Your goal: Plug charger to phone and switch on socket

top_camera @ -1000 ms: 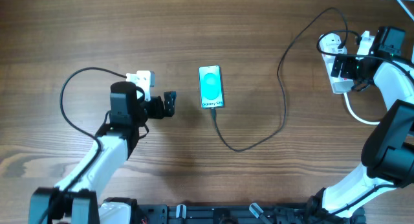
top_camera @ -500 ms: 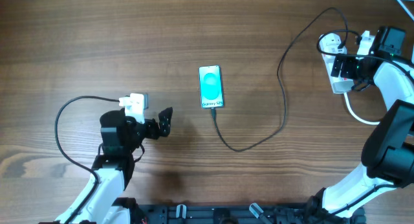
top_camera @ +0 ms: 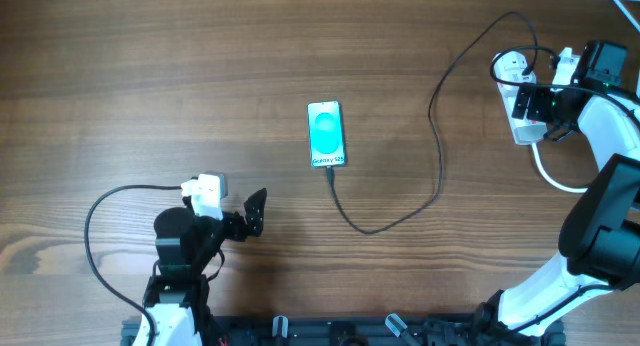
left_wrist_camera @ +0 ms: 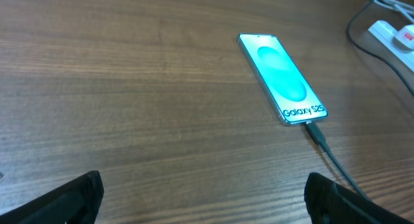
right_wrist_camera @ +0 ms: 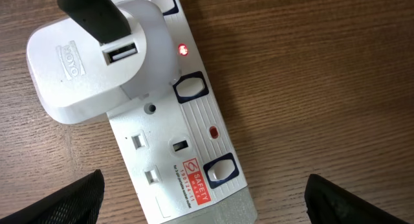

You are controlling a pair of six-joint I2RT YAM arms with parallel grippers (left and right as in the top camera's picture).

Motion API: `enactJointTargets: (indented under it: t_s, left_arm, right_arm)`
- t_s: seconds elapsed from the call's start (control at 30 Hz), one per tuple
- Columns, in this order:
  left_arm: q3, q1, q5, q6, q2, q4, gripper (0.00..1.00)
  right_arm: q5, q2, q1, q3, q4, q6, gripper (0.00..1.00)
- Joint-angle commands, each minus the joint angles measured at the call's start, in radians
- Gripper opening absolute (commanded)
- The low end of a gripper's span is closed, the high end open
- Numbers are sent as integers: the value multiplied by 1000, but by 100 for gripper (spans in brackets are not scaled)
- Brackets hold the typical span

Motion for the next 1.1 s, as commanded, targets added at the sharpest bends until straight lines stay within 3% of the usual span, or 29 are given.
enactJointTargets:
  t_s: [0.0, 0.27, 0.47, 0.7, 1.07]
  left_arm:
    - [-4, 3, -26, -3, -92, -72, 100]
    - [-4, -38, -111, -3, -437, -378, 100]
    - [-4, -66, -144, 5, -676, -385, 100]
    - [-4, -66, -159, 5, -834, -387, 100]
    - [-4, -69, -252, 32, -836, -396, 100]
  right_arm:
    - [10, -16, -4, 14, 2, 11, 100]
    - [10, -16, -4, 14, 2, 11, 100]
    - [10, -16, -4, 14, 2, 11, 100]
    - [10, -16, -4, 14, 2, 11, 100]
    - [10, -16, -4, 14, 2, 12, 100]
